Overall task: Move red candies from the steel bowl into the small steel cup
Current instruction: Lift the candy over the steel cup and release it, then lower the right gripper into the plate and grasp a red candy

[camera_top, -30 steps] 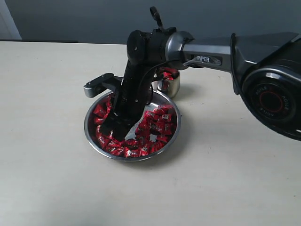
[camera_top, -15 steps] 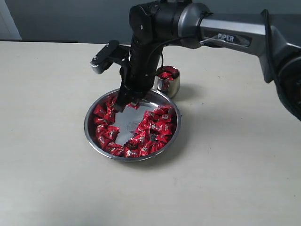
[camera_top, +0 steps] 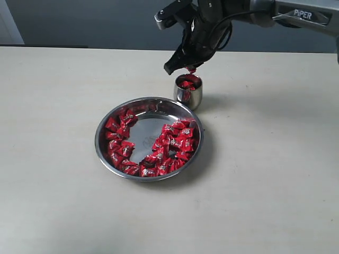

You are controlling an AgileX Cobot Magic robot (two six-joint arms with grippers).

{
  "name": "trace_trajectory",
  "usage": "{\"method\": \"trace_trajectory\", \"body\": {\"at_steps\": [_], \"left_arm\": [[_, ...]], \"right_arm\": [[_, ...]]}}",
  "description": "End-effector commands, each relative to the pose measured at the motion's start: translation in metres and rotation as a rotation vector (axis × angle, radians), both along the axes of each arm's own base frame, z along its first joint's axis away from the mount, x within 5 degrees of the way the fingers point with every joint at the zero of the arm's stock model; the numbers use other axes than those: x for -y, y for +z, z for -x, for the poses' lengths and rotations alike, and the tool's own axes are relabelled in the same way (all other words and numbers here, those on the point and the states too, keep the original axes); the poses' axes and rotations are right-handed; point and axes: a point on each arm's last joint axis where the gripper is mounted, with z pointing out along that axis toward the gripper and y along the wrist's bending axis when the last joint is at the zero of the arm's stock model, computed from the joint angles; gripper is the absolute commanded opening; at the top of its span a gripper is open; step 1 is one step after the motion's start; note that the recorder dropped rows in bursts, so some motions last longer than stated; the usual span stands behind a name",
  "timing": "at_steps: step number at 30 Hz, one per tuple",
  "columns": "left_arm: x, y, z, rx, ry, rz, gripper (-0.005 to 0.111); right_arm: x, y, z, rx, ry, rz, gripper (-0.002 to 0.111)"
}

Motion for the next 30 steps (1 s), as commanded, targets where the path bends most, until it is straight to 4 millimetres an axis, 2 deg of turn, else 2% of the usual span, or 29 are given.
{"method": "trace_trajectory", "body": {"at_steps": [1, 4, 11, 17, 22, 25, 28, 30], "left_arm": [[0.000, 0.001, 0.000, 0.010, -0.007, 0.002, 0.000], [0.000, 0.001, 0.000, 0.010, -0.007, 0.002, 0.000], [0.000, 0.001, 0.000, 0.010, -0.007, 0.002, 0.000], [0.000, 0.001, 0.000, 0.010, -0.007, 0.002, 0.000], [0.000, 0.001, 0.000, 0.010, -0.007, 0.002, 0.000], [0.000, 0.001, 0.000, 0.010, -0.007, 0.002, 0.000], [0.000, 0.001, 0.000, 0.010, -0.007, 0.002, 0.000], [0.000, 0.001, 0.000, 0.010, -0.007, 0.002, 0.000]], "right_arm": [[0.009, 0.006, -0.005, -0.013, -0.050, -0.084, 0.004], [0.010, 0.006, -0.006, -0.021, -0.037, -0.092, 0.004], [0.010, 0.005, -0.005, -0.036, -0.013, -0.105, 0.028], [0.006, 0.005, -0.001, -0.088, -0.028, -0.155, 0.028], [-0.026, 0.005, 0.027, -0.262, 0.186, -0.267, 0.028], [-0.046, 0.004, 0.041, -0.285, 0.287, -0.277, 0.029], [-0.062, -0.001, 0.052, -0.291, 0.350, -0.260, 0.039], [-0.073, -0.012, 0.058, -0.310, 0.382, -0.244, 0.048]]}}
